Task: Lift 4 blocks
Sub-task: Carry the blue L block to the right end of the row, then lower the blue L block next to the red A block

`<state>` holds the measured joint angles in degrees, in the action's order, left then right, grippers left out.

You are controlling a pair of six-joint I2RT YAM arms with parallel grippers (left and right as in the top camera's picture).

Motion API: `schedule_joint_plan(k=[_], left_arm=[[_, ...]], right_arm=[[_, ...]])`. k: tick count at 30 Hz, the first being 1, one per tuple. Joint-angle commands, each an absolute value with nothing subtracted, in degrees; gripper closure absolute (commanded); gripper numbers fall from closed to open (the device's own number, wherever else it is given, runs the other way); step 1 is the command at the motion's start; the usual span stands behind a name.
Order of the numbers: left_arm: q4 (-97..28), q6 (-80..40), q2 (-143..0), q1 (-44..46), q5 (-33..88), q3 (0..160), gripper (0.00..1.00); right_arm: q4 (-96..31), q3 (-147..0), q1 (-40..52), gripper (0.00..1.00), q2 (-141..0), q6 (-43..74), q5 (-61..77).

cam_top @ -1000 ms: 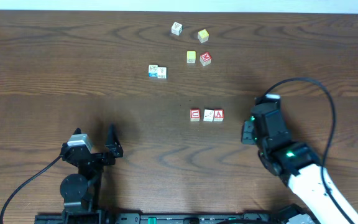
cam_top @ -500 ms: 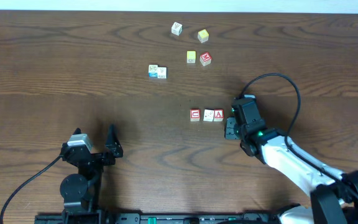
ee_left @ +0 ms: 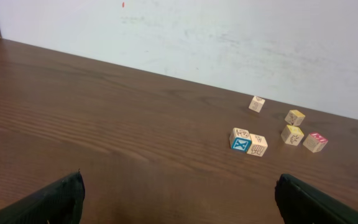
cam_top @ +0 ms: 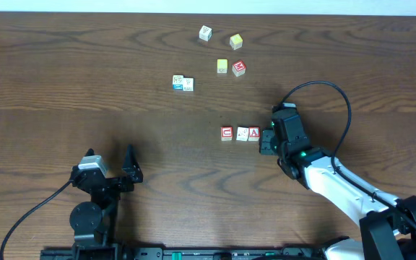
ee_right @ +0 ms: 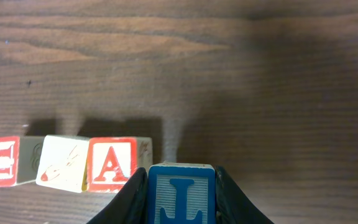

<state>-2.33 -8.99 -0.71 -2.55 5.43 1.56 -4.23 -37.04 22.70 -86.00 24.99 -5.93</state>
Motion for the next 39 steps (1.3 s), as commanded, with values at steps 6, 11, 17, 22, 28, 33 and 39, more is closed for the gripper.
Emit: schedule_joint_plan(k=[6, 11, 17, 22, 28, 33, 39], left_arm=[[-3.6, -8.6, -0.6, -2.4, 5.8, 0.3, 0.02], [-3.6, -8.6, -0.6, -2.4, 5.8, 0.3, 0.02], [-3.6, -8.6, -0.6, -2.4, 5.8, 0.3, 0.02], [-3.6, -8.6, -0.6, -2.4, 5.8, 0.3, 0.02], [-3.6, -8.6, -0.6, -2.4, 5.8, 0.3, 0.02], [-3.6, -8.6, -0.6, -2.4, 5.8, 0.3, 0.02], [-3.6, -8.6, -0.6, -2.4, 5.8, 0.3, 0.02]], right_arm=[[-3.4, -37.7, 21.0, 0.85, -86.3, 22.8, -5.6], [-3.3, -37.7, 21.0, 0.85, -86.4, 22.0, -5.5], [-1.7, -37.7, 21.0, 0.84, -88.3, 22.0, -5.5], [-1.4, -37.8, 21.0, 0.84, -90.0, 21.7, -4.5], [0.1, -37.9, 21.0, 0.84, -91.2, 21.6, -2.8], [0.7, -38.0, 21.0, 0.83, -91.7, 21.6, -2.4], [0.8, -38.7, 21.0, 0.83, -91.7, 20.5, -1.4]])
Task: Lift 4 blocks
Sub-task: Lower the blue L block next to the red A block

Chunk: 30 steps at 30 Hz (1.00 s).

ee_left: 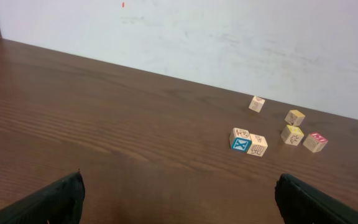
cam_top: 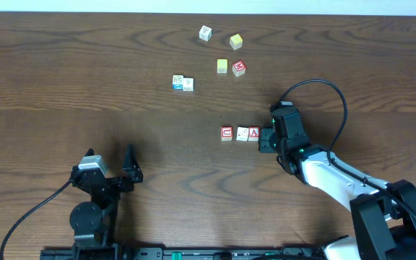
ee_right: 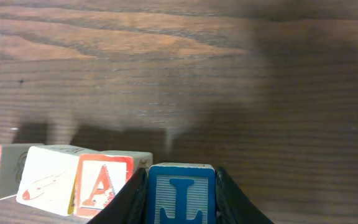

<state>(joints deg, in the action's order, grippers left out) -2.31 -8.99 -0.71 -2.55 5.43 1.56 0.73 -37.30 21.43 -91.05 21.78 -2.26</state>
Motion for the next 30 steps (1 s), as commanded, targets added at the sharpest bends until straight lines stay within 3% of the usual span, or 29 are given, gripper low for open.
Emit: schedule_joint_plan(k=[1, 13, 30], left_arm=[[-3.6, -8.6, -0.6, -2.4, 5.8, 0.3, 0.02], [-3.6, -8.6, -0.6, -2.4, 5.8, 0.3, 0.02], [-3.6, -8.6, -0.6, -2.4, 5.8, 0.3, 0.02]], right_arm=[[0.9, -38.9, 21.0, 0.83, -91.7, 20.5, -1.4], [1.0, -39.8, 21.0, 0.78, -91.7, 20.1, -1.4], [1.1, -39.8, 21.0, 0.80, -91.8, 20.1, -0.5]])
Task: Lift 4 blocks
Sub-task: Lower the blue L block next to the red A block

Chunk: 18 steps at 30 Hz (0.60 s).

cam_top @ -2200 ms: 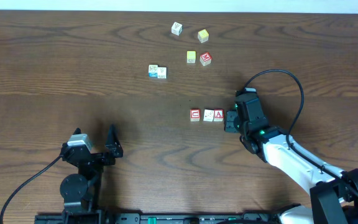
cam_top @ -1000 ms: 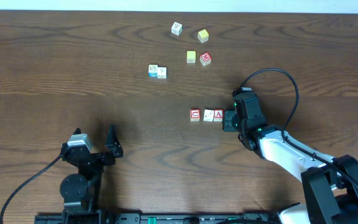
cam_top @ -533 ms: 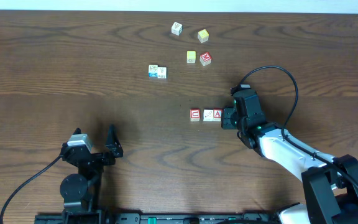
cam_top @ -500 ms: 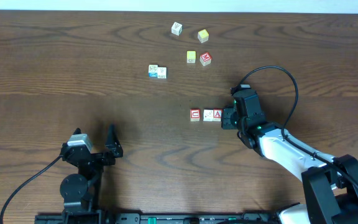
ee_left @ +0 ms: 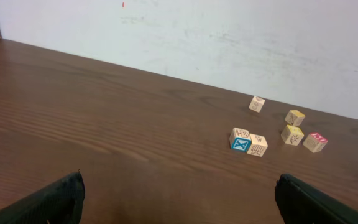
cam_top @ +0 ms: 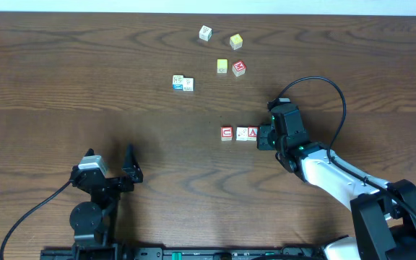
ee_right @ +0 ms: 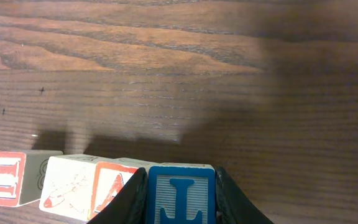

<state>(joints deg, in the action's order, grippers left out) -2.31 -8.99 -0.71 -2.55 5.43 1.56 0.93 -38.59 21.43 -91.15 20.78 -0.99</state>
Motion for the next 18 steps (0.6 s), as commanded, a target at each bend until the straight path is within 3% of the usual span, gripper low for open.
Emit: schedule_joint_plan(k=[1, 18], left_arm=[[-3.6, -8.6, -0.6, -2.4, 5.8, 0.3, 0.02], [-3.6, -8.6, -0.6, -2.4, 5.8, 0.3, 0.02]], right_arm=[[1.1, -39.8, 21.0, 0.81, -91.8, 20.1, -0.4], [1.2, -39.8, 21.0, 0.82, -91.8, 20.1, 0.3]])
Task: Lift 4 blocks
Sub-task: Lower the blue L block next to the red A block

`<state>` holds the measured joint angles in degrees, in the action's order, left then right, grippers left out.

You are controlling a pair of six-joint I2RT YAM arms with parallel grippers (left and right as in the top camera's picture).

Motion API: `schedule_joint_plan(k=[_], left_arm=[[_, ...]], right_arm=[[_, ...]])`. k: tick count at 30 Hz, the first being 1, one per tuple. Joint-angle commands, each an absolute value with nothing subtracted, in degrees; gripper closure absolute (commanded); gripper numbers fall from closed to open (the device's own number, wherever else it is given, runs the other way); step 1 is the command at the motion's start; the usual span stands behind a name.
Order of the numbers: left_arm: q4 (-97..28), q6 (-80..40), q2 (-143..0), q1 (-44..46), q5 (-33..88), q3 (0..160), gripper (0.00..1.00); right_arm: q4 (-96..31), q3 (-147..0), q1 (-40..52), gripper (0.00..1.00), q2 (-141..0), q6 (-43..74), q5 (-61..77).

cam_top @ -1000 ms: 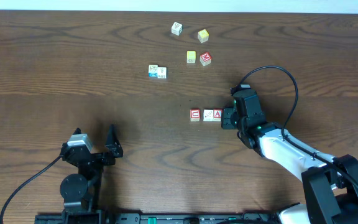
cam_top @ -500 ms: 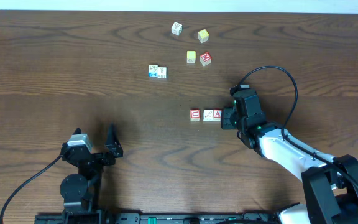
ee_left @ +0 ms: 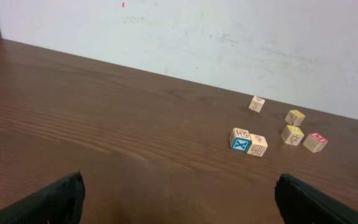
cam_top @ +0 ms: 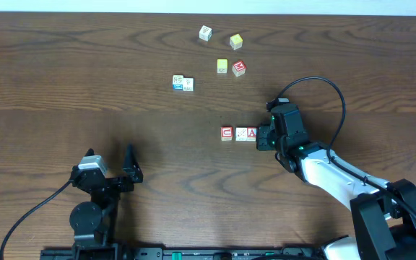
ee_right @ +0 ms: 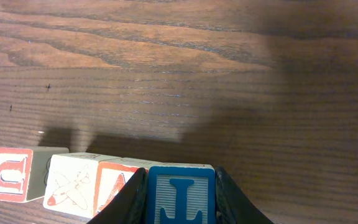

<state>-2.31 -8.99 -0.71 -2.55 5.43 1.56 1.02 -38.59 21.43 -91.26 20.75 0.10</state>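
My right gripper (ee_right: 182, 199) is shut on a blue L block (ee_right: 181, 194), held at the right end of a row of three blocks: a red U block (ee_right: 9, 174), a plane-picture block (ee_right: 70, 185) and a red A block (ee_right: 118, 186). From overhead the row (cam_top: 237, 133) lies mid-table with the right gripper (cam_top: 266, 137) against its right end; the L block is hidden there. My left gripper (ee_left: 179, 199) stands open near the table's front left, nothing between its fingers (ee_left: 48, 200).
Loose blocks lie at the back: a white one (cam_top: 205, 32), two yellow ones (cam_top: 235, 41) (cam_top: 222, 66), a red one (cam_top: 239, 68), and a touching pair (cam_top: 183, 83). The right arm's black cable (cam_top: 323, 108) loops above the table.
The right gripper with the L block has edged slightly further toward the row, so more of the U block shows in the right wrist view. The left arm is unchanged.
The right gripper held the L block just below and right of the A block. Then it stood nearer the row's end, then close against the A block. Now it sits beside the row with the L block overlapping the A block in view. The left arm stayed still.
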Motion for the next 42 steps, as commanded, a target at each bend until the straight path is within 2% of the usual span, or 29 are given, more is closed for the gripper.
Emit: schedule_joint_plan(k=[1, 38, 40, 42], left_arm=[[-3.6, -8.6, -0.6, -2.4, 5.8, 0.3, 0.02], [-3.6, -8.6, -0.6, -2.4, 5.8, 0.3, 0.02], [-3.6, -8.6, -0.6, -2.4, 5.8, 0.3, 0.02], [-3.6, -8.6, -0.6, -2.4, 5.8, 0.3, 0.02]], right_arm=[[1.2, -39.8, 21.0, 0.82, -91.8, 20.1, 0.4], [2.4, -39.8, 21.1, 0.83, -91.8, 20.7, 2.8], [2.2, -39.8, 21.1, 0.83, -91.8, 20.7, 2.8], [1.9, -39.8, 21.1, 0.78, -91.8, 20.7, 2.3]])
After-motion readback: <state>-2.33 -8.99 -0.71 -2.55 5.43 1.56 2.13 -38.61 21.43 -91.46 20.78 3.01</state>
